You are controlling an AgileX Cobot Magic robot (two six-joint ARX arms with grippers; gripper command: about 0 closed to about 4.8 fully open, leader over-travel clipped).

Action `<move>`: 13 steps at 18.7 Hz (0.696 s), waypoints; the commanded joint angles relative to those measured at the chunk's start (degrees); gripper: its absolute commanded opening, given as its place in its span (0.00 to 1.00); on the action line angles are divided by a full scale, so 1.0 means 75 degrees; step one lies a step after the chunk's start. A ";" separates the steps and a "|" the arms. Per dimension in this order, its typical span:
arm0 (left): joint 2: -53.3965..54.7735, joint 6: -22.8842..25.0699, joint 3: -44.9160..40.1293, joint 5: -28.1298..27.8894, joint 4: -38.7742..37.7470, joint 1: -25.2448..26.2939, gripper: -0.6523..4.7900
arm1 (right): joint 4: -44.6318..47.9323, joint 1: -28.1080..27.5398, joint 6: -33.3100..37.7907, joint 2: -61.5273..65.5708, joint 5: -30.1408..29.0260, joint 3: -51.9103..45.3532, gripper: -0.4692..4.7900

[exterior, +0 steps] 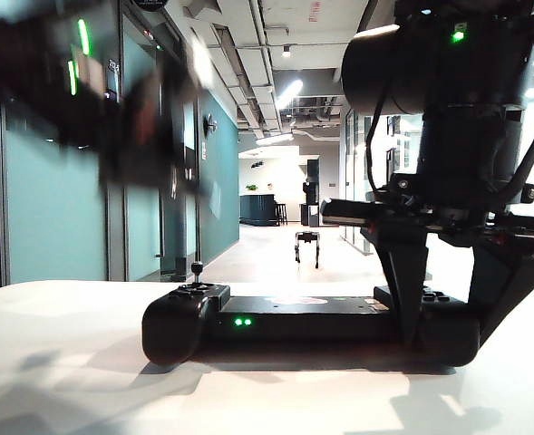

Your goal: Push the left joystick on the remote control sitting on the white table forward to make the robot dog walk in a straight line until it approaches the door.

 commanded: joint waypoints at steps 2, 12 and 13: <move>-0.1221 -0.1186 0.0119 -0.0903 -0.0169 0.0000 0.11 | 0.0006 0.0003 0.0026 0.0006 -0.0143 -0.0020 0.46; -0.4001 -0.2060 0.0117 -0.2850 -0.0743 -0.0003 0.11 | -0.0079 -0.0003 -0.0609 -0.0015 -0.0510 -0.0015 0.74; -0.4124 -0.2060 0.0117 -0.2917 -0.0828 -0.0003 0.11 | -0.0154 -0.0006 -0.0632 -0.0055 -0.0530 -0.0015 0.74</move>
